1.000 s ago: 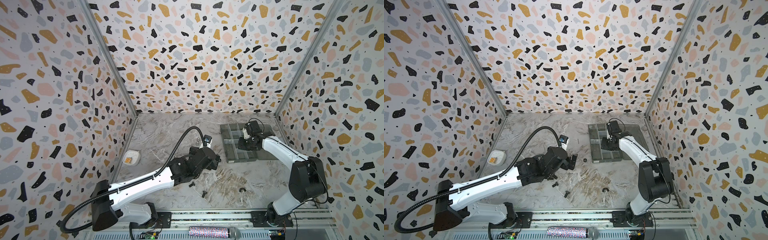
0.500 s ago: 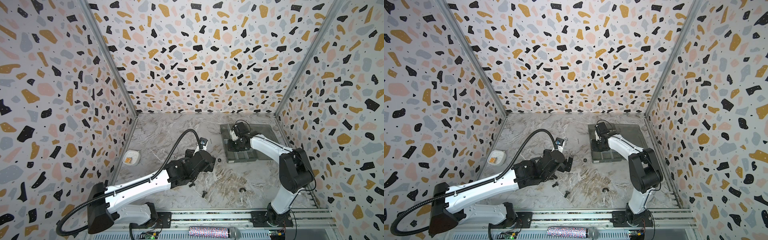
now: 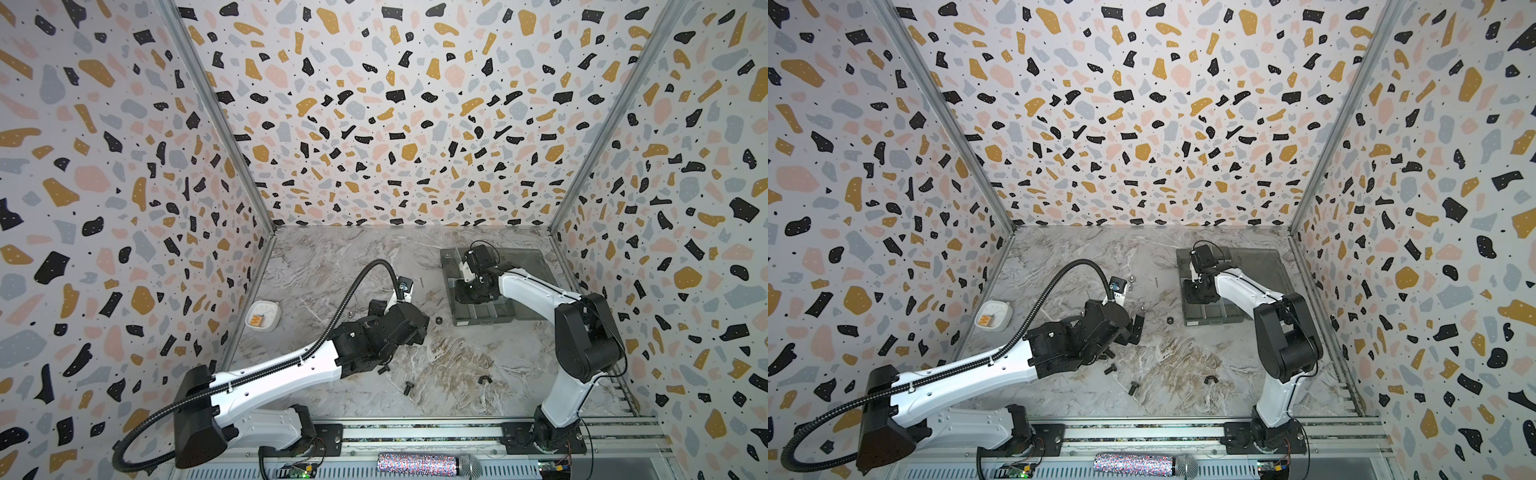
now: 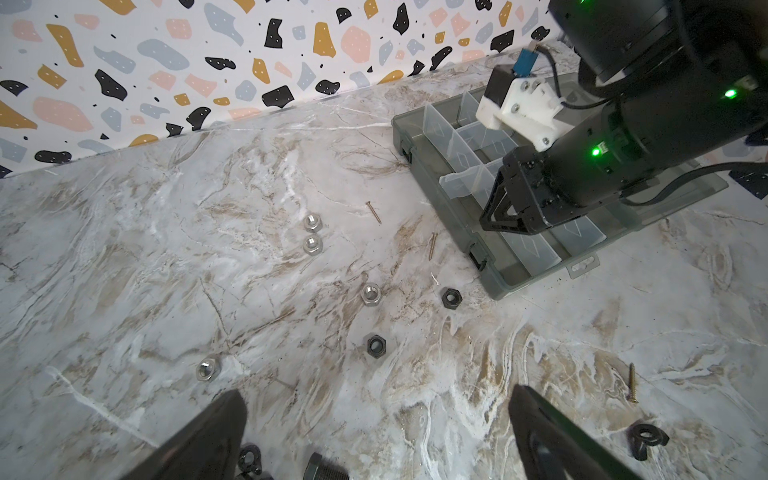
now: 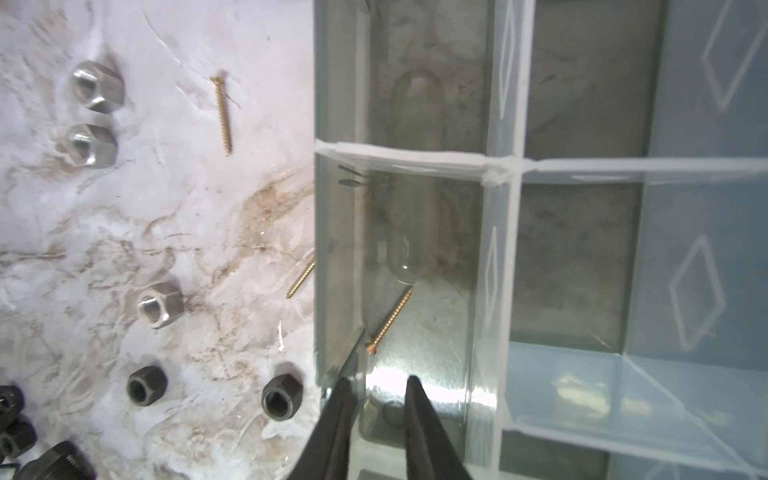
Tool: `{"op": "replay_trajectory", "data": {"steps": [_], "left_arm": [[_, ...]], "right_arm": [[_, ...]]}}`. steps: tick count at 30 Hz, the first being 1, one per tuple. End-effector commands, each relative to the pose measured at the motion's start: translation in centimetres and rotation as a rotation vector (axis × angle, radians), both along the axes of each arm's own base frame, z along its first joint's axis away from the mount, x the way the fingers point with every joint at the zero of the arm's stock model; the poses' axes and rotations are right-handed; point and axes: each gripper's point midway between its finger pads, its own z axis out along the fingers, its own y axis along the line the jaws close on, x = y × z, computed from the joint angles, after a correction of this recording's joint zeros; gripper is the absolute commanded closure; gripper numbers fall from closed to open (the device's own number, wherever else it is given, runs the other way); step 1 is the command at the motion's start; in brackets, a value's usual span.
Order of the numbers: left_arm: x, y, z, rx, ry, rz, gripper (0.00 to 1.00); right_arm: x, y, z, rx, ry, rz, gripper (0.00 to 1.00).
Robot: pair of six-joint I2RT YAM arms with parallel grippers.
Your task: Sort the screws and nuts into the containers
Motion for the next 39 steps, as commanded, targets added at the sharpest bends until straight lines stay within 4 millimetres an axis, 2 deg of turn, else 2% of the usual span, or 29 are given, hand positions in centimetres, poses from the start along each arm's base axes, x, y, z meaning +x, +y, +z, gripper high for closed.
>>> {"op": "replay_trajectory", "data": {"steps": [1, 3, 6, 9, 12, 18, 29, 39], "left_arm": [[0.1, 0.7, 0.4, -0.024, -0.016, 0.028, 0.00], [-0.1, 0.9, 0.4, -0.034, -0.014, 0.031, 0.00], [-0.3, 1.3, 0.4, -0.047, -0.012, 0.037, 0.00], [-0.5, 1.7, 0.3, -0.052, -0.008, 0.042, 0.00], [-0.6, 2.3, 0.4, -0.055, -0.011, 0.054, 0.00], [-0.7, 3.5, 0.7, -0.050, -0.031, 0.085, 0.00], [-0.6, 3.8, 0.2, -0.027, -0.045, 0.085, 0.00], [-0.6, 4.2, 0.4, -0.028, -0.059, 0.093, 0.00]], "right_arm": [[0.0, 1.0, 5.2, 0.042, -0.107, 0.029, 0.74], [-0.5, 2.4, 6.2, 0.061, -0.121, 0.050, 0.75], [-1.7, 5.7, 6.2, 0.085, -0.109, 0.116, 0.75], [-2.4, 8.2, 4.4, 0.089, -0.066, 0.154, 0.75], [-2.6, 9.2, 2.3, 0.093, -0.020, 0.160, 0.75], [-2.3, 8.1, -0.5, 0.049, 0.028, 0.122, 0.74], [-1.5, 3.0, -2.2, 0.008, 0.065, 0.015, 0.70], [0.1, 3.9, -2.5, 0.028, 0.074, -0.006, 0.67]]}}
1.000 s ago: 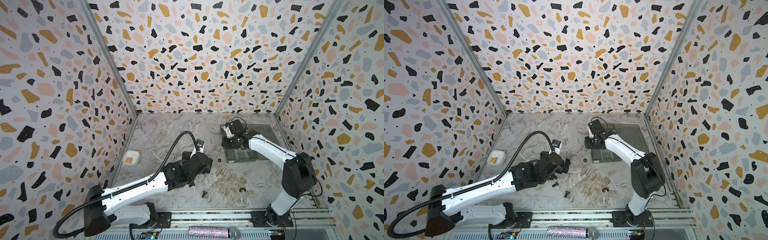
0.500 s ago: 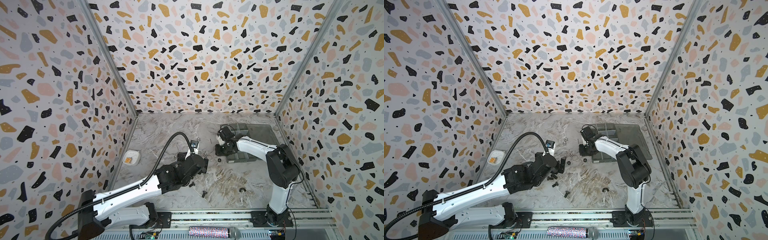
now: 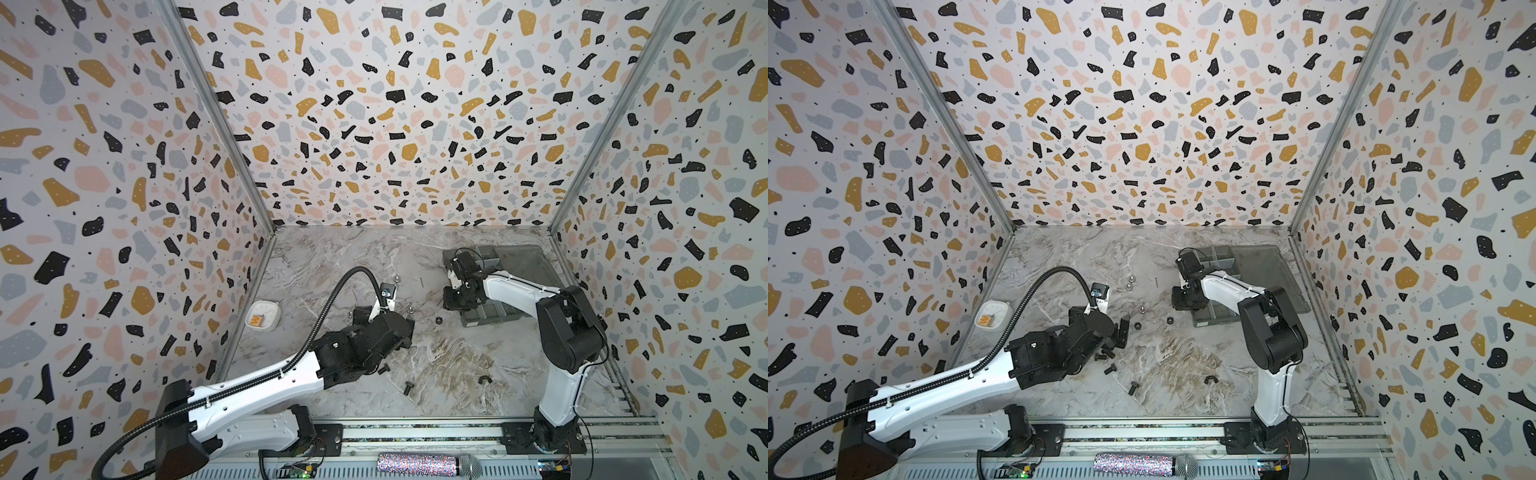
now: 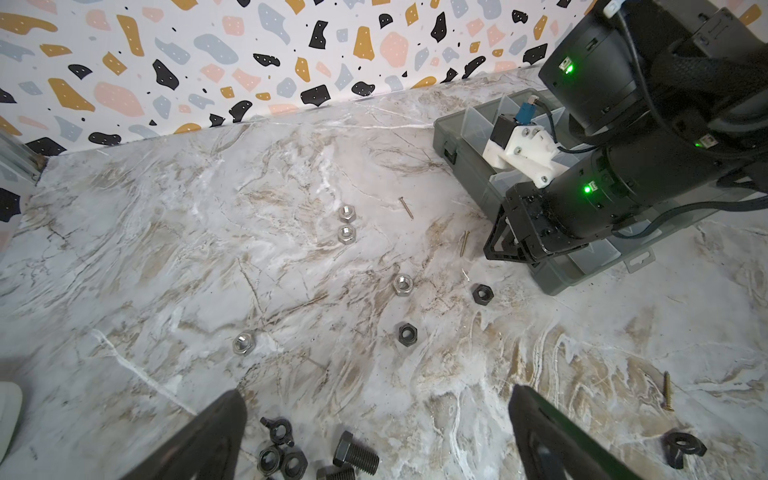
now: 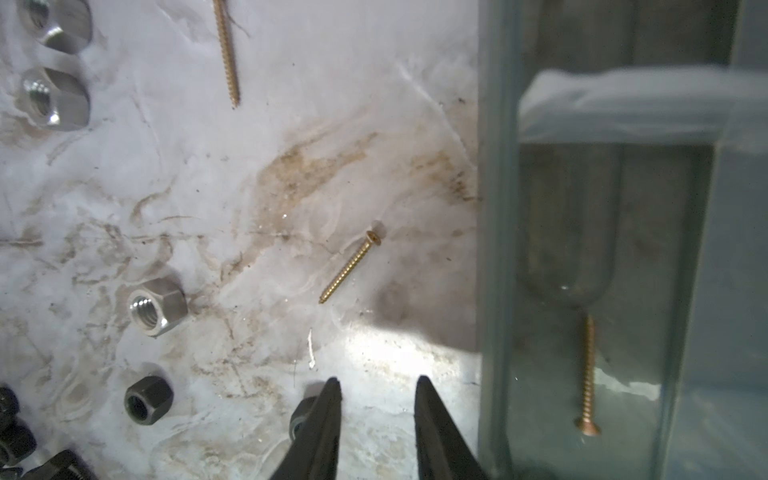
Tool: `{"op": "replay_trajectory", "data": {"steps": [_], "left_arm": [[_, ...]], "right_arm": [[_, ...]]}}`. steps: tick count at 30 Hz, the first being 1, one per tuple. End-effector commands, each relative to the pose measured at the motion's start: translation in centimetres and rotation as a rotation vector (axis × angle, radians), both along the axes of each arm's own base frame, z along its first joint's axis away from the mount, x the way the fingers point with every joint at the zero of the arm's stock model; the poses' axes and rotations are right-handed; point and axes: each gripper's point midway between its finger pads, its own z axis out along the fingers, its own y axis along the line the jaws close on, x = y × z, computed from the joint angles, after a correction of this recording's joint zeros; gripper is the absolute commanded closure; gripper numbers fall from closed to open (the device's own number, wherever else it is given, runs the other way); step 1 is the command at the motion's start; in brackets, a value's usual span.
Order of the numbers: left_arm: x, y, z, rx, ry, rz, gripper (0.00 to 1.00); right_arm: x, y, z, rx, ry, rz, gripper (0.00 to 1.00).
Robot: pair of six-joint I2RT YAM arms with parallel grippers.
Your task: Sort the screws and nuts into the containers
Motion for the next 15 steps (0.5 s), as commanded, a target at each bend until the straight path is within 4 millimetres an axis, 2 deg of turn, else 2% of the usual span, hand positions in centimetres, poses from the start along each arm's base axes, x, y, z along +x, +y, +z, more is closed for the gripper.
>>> {"op": "replay_trajectory", "data": {"steps": [1, 6, 15], "left_arm": [[0.2, 0.6, 0.7, -0.012, -0.031, 0.018, 0.00], [0.2, 0.6, 0.8, -0.026, -0.032, 0.014, 0.00], [0.0, 0.4, 0.9, -0.036, -0.025, -0.005, 0.00]], "right_arm": [[1.1, 0.7, 1.1, 0.017, -0.013, -0.016, 0.67], [1.9, 1.9, 1.0, 0.016, 0.001, -0.014, 0.65], [2.2, 1.7, 0.2, -0.039, 0.032, -0.039, 0.64]]}}
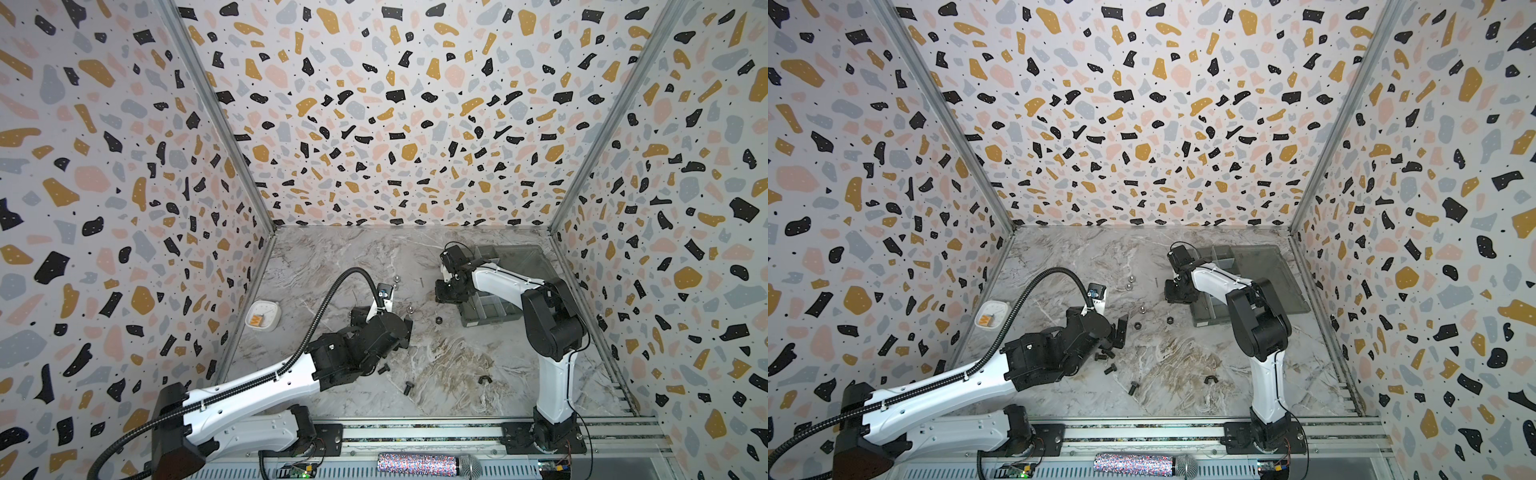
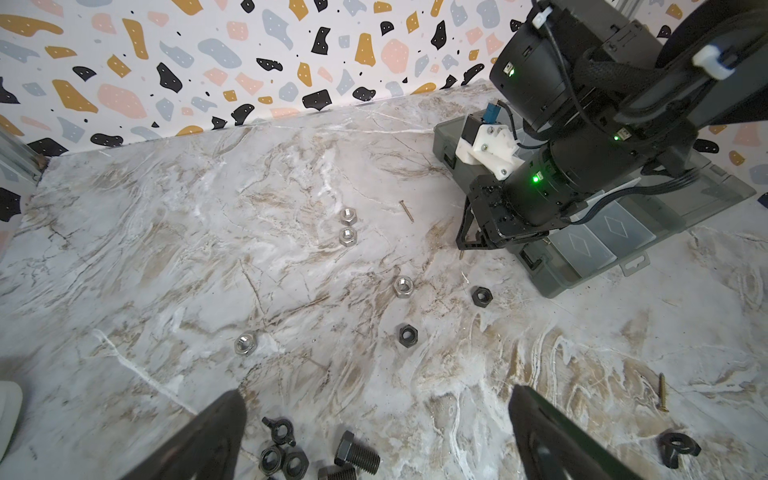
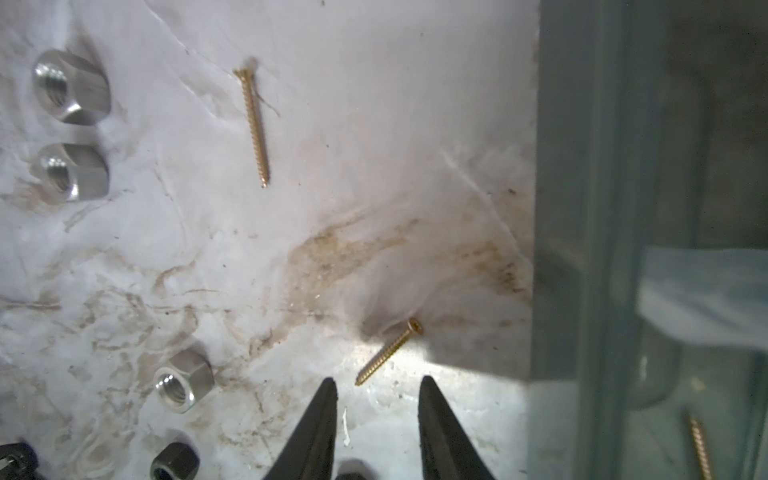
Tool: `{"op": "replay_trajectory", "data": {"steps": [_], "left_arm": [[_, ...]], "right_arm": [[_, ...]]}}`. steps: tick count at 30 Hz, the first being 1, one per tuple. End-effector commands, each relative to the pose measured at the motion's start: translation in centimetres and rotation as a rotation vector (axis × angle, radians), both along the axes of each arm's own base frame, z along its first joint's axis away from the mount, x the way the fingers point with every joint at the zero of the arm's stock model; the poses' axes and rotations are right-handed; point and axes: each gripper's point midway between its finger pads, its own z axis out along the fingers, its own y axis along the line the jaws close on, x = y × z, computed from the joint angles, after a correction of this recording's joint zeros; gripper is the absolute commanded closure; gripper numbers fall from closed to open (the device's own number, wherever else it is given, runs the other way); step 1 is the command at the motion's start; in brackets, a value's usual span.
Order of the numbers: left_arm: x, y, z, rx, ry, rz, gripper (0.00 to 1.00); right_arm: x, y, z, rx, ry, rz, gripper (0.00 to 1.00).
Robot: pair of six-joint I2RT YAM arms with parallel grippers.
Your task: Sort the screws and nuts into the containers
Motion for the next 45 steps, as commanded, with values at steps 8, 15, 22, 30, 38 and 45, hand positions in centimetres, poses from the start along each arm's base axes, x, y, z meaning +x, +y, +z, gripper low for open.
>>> {"op": "replay_trajectory", "data": {"steps": [8, 15, 22, 30, 38, 45], "left_arm": [[-0.7, -1.6, 0.9, -0.058, 0.015, -0.102, 0.00], [-2.4, -2.9, 1.5, -0.102, 0.058, -0.231, 0.00], [-4.1, -4.6, 1.2, -0.130, 0.122, -0.357, 0.00], [-3.9, -4.3, 1.2, -0.110, 0.117, -0.345, 0.00], [-3.9, -4.2, 1.2, -0.107, 0.120, -0.341, 0.00], [-3.6, -4.0, 1.1, -0.098, 0.127, -0.313, 0.00]], "right_arm": [[-0.1, -0.2, 0.4, -0.065, 0.024, -0.024, 0.64], [-0.1, 0.3, -0.4, -0.085, 0.043, -0.023, 0.64], [-0.4, 0.3, -1.6, -0.112, 0.065, -0.027, 0.69], [-0.7, -1.3, -2.6, -0.213, 0.093, -0.013, 0.89], [-1.2, -2.0, -2.3, -0.243, 0.088, 0.019, 1.00], [-0.9, -0.7, 1.0, -0.166, 0.015, 0.035, 1.00]]}}
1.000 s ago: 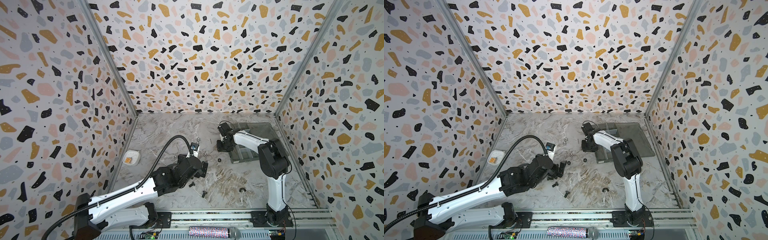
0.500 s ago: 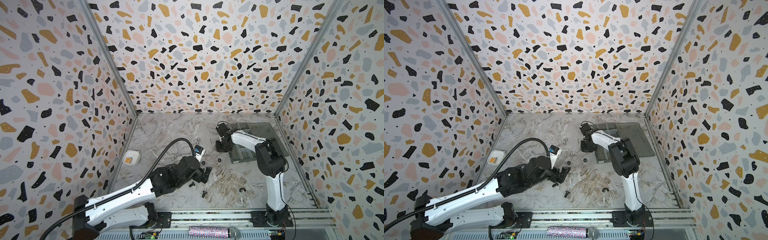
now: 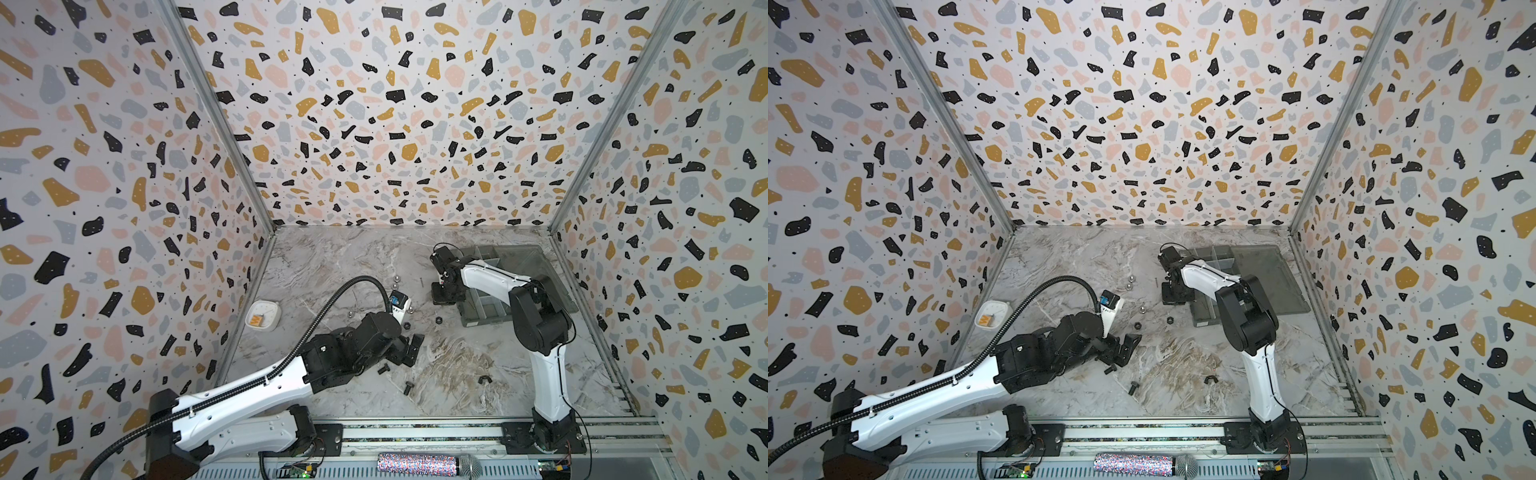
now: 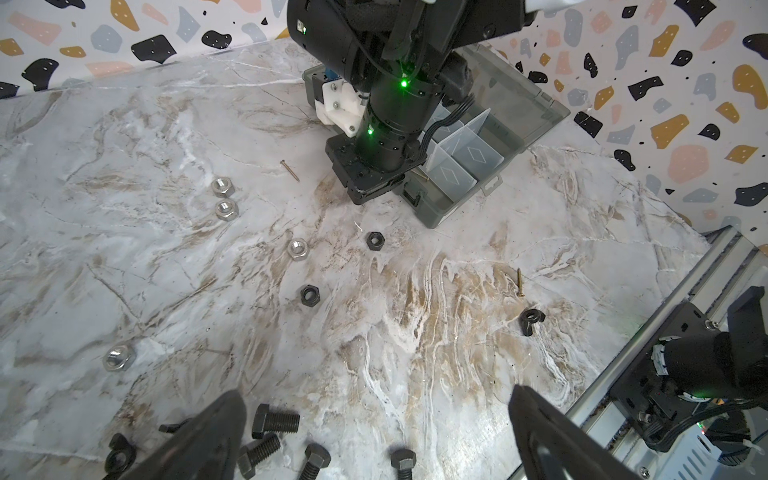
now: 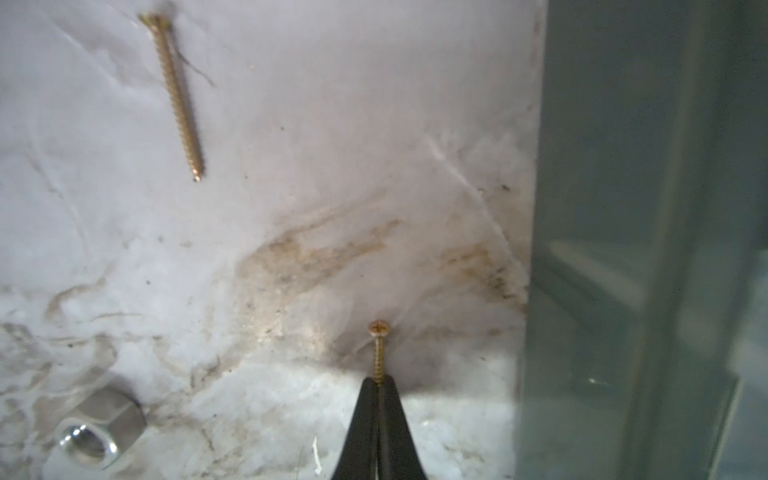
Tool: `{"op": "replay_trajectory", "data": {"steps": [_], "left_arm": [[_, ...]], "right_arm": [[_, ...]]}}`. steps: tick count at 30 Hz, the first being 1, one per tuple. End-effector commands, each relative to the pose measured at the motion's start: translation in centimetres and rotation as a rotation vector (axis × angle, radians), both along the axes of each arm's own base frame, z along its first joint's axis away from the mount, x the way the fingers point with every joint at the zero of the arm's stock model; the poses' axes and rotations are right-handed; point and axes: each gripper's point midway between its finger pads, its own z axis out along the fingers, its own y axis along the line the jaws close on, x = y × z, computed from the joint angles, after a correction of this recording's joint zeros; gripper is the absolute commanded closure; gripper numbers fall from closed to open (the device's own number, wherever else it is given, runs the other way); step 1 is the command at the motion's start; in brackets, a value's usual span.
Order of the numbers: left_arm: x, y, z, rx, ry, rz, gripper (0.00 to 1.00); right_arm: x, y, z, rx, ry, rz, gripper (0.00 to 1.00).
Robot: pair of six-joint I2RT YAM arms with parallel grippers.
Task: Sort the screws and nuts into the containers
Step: 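Carry the brass screw over the organizer and drop it into a compartment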
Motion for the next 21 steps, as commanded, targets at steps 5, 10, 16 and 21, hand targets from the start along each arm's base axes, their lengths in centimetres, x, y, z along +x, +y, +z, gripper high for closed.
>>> {"op": "replay_trajectory", "data": {"steps": [5, 10, 16, 21], "left_arm": [[0.7, -0.1, 1.7, -0.022, -0.022, 0.030, 0.00], [1.0, -0.3, 1.5, -0.011, -0.018, 0.043, 0.00], [1.2, -0.8, 1.3, -0.014, -0.010, 0.045, 0.00], [1.7, -1.8, 0.9, 0.009, -0.003, 0.037, 0.00]], "right_arm": [[-0.5, 0.0, 5.3, 0.035, -0.073, 0.027, 1.00], [-0.4, -0.1, 7.9, 0.055, -0.120, 0.036, 1.00], [-0.8, -1.2, 10.5, 0.057, -0.164, 0.033, 1.00], [-1.6, -4.4, 11.4, 0.037, -0.182, -0.001, 1.00]]}}
